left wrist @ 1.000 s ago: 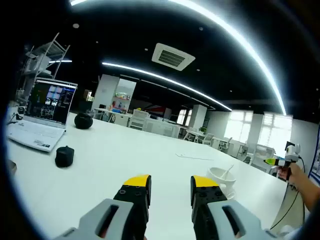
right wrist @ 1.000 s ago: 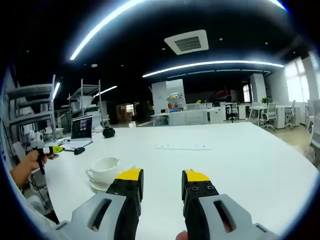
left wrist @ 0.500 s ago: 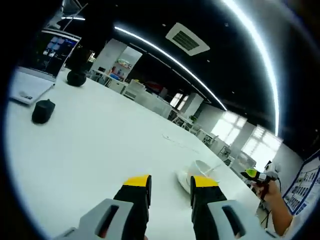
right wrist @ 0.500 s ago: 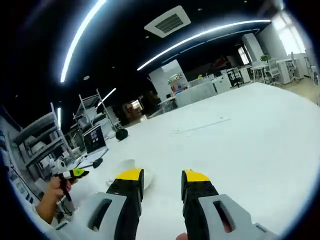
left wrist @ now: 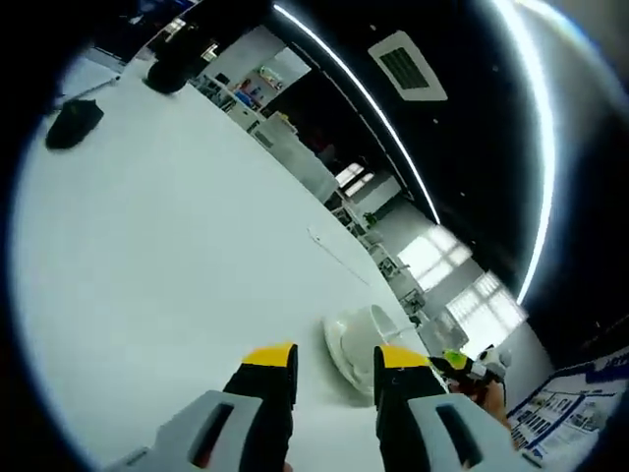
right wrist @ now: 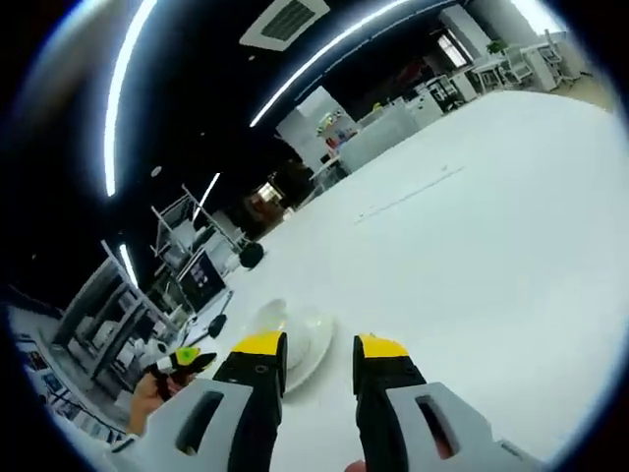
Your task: Tidy tabletop coffee trays, cups and spoons，present forward
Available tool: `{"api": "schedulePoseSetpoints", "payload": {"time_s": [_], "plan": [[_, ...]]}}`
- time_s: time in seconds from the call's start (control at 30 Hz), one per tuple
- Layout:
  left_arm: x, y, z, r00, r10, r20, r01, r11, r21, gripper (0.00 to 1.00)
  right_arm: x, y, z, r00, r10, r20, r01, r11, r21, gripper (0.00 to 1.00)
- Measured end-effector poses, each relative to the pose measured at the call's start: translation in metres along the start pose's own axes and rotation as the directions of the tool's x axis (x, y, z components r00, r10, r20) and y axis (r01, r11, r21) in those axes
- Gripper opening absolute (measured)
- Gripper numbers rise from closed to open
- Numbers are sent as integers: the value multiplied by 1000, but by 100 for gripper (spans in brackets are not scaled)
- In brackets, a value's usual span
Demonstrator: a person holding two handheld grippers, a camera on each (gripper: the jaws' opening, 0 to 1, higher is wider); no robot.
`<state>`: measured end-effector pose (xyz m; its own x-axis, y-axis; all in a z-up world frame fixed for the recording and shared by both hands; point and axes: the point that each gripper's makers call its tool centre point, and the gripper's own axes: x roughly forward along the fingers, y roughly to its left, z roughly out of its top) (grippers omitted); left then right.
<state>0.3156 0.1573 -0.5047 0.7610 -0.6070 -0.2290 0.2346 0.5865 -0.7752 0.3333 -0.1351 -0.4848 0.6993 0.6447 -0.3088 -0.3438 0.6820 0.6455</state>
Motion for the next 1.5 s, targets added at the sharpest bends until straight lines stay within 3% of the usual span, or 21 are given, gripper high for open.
{"api": "schedulePoseSetpoints", "payload": {"time_s": [0.2,0.27,0.47,0.63,1.13,1.5], "plan": [[13,-13,-12,999,-33,-42,31,998,-50,31,15,4,-12,999,19,-35,-17,999,49,27],[17,-17,-13,997,-54,-48,49,994,-100,31,19,5,-14,999,25,-44,-22,998,65,27],[28,-19,-20,996,-58,-73,48,989,-137,30,30,13,-27,997,29,-70,-23,995,94,25],[39,-18,-20,997,-30,-68,20,990,-141,29,42,17,-38,993,41,-107,-29,993,118,25],[74,-14,-43,988,3,-153,-31,983,-178,29,68,14,-59,983,15,-181,9,991,132,21],[89,-13,-55,980,26,-198,-65,980,-189,27,78,11,-64,982,10,-186,22,985,173,21]]}}
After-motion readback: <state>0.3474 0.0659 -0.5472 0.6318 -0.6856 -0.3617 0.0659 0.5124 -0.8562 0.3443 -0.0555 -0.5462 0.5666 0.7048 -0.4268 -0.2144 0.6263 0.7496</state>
